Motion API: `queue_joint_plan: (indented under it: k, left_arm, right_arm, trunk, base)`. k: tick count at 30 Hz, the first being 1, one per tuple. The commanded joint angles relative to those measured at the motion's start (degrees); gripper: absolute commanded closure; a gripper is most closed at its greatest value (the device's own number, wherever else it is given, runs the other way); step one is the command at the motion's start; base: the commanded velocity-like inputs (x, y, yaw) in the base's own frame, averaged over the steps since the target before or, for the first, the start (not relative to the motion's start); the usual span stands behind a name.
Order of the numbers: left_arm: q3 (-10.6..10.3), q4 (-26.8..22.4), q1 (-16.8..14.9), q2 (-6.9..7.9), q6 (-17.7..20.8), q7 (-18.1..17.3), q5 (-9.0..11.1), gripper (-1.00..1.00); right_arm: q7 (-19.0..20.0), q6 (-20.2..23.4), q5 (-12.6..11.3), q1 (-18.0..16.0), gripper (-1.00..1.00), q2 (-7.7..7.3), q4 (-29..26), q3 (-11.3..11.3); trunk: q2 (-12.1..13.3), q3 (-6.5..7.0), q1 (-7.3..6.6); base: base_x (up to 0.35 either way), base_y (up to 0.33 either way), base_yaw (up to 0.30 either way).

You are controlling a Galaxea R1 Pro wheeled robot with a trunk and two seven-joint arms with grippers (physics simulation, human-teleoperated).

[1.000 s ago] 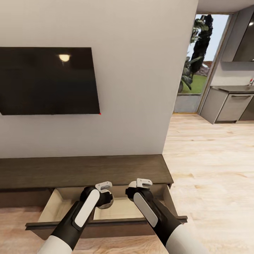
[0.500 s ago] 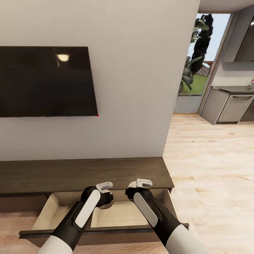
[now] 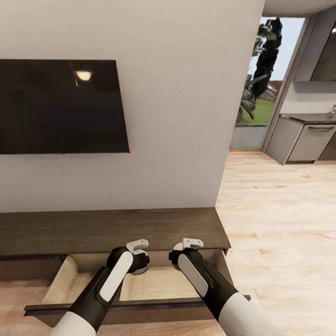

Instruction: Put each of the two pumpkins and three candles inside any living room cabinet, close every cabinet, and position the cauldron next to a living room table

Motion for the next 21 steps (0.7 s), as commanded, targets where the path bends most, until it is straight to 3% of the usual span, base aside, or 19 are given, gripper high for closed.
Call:
queue_joint_plan:
  k: [1,21]
  left_arm:
    - [-0.24,0.03,-0.05,0.0,0.08,0.91,0.36,1.0]
    - [-3.8,0.37,-0.05,0.06,-3.51,0.89,0.15,1.0]
  right_arm:
    - [-0.51,0.1,-0.41,-0.11,1.0,-0.02,0.02,0.16]
    - [-0.45,0.41,-0.43,-0.19,1.0,-0.02,0.18,0.16]
  trunk:
    - [-0.46,-0.25,0.23]
    - [-8.48,-3.84,4.62]
  base:
    - [0.0,0.0,0.0]
    - [0.0,0.0,0.0]
